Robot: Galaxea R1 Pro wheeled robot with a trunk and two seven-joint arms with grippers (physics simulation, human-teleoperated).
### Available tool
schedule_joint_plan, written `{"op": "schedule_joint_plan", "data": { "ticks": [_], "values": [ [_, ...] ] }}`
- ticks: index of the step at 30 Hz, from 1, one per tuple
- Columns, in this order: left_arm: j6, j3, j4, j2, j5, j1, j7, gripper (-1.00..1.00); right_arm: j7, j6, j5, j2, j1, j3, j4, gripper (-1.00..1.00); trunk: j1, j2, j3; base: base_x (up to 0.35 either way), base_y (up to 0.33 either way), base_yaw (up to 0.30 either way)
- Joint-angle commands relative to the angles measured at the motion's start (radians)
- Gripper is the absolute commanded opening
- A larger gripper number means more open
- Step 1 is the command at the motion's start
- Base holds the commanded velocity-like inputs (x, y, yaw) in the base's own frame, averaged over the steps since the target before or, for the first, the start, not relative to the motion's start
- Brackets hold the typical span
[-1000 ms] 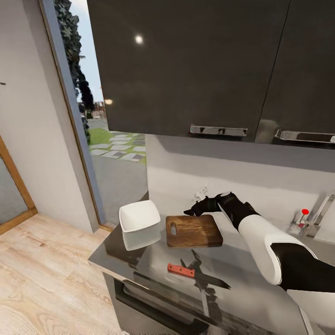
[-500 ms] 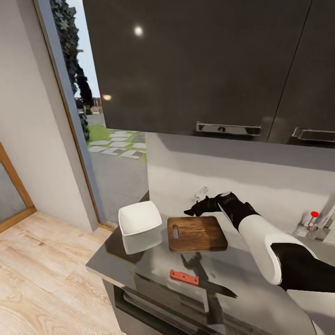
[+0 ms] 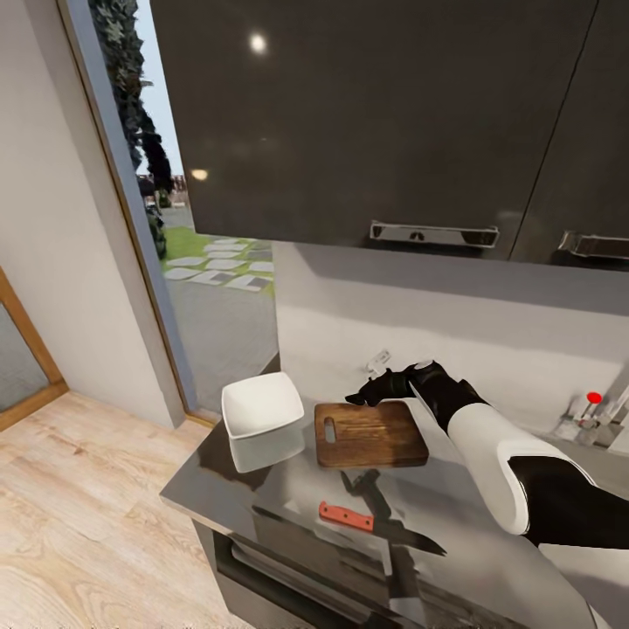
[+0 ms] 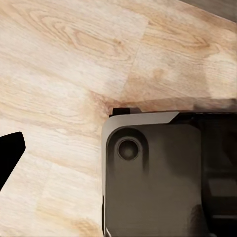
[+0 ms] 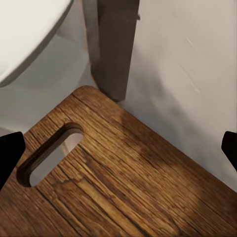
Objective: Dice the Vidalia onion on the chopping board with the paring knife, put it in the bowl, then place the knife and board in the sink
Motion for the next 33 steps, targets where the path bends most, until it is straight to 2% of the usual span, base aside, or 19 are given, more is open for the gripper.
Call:
{"op": "schedule_joint_plan", "data": {
  "ticks": [1, 22, 27, 29, 33],
  "values": [
    [-0.003, 0.000, 0.000, 0.000, 0.001, 0.000, 0.000, 1.00, 0.004, 0.008, 0.002, 0.001, -0.001, -0.001, -0.002, 1.00, 0.001, -0.002, -0.004, 0.000, 0.000, 0.000],
    [-0.003, 0.000, 0.006, 0.000, 0.001, 0.000, -0.002, 1.00, 0.005, 0.004, 0.004, 0.003, -0.001, 0.002, -0.001, 1.00, 0.001, -0.002, -0.038, 0.000, 0.000, 0.000],
    [-0.004, 0.000, 0.023, -0.007, 0.001, 0.000, -0.004, 1.00, 0.033, 0.005, 0.008, 0.001, -0.001, 0.007, -0.021, 1.00, 0.001, -0.002, -0.047, 0.000, 0.000, 0.000],
    [-0.004, 0.000, 0.026, -0.012, 0.001, 0.000, -0.004, 1.00, 0.046, 0.005, 0.022, 0.001, -0.001, 0.020, -0.043, 1.00, 0.001, -0.002, -0.050, 0.000, 0.000, 0.000],
    [-0.004, -0.001, 0.028, -0.016, 0.001, 0.000, -0.005, 1.00, 0.093, 0.014, 0.084, 0.002, -0.001, 0.074, -0.144, 1.00, 0.001, -0.002, -0.053, 0.000, 0.000, 0.000]
  ]
}}
